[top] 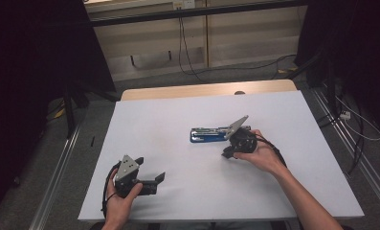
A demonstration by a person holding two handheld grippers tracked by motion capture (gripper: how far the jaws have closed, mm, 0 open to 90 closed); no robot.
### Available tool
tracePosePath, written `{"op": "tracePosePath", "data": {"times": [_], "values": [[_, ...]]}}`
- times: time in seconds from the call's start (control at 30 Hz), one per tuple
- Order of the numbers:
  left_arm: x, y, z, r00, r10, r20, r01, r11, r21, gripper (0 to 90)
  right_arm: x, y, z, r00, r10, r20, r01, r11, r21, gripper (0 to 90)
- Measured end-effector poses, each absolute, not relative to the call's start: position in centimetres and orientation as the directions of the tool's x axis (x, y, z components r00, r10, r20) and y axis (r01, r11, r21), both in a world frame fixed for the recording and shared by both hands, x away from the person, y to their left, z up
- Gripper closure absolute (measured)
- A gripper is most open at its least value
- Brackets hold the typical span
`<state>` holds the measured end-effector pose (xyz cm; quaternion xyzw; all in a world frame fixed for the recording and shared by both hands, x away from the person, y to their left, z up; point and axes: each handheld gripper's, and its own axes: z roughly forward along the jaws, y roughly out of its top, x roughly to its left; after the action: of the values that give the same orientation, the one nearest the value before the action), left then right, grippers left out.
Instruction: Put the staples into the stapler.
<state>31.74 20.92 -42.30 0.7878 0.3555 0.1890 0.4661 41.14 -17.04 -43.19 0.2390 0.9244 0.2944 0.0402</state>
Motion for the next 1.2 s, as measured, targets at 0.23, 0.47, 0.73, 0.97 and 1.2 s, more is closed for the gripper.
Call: {"op": "tracePosePath", "data": {"times": [0.23,0.47,0.73,0.97,1.2], "values": [[31.7,21.0,-42.2,0.676,0.736,-0.04,0.38,-0.301,0.875,4.4,41.1,-17.4,-42.8,-0.874,0.48,0.073,0.424,0.681,0.596,79.1],[31.8,21.2,-42.3,0.665,0.745,-0.056,0.391,-0.284,0.875,4.4,41.2,-17.7,-42.4,-0.865,0.497,0.069,0.418,0.637,0.647,79.1],[31.8,21.1,-42.3,0.667,0.743,-0.059,0.392,-0.283,0.875,4.4,41.4,-17.5,-42.0,-0.866,0.492,0.091,0.417,0.61,0.674,79.1],[31.8,21.2,-42.2,0.669,0.741,-0.055,0.39,-0.287,0.875,4.6,41.7,-17.3,-41.4,-0.867,0.488,0.096,0.407,0.584,0.702,79.1],[31.8,21.2,-42.2,0.668,0.742,-0.05,0.387,-0.289,0.875,4.6,42.3,-17.0,-40.8,-0.871,0.484,0.081,0.388,0.58,0.717,79.1]]}}
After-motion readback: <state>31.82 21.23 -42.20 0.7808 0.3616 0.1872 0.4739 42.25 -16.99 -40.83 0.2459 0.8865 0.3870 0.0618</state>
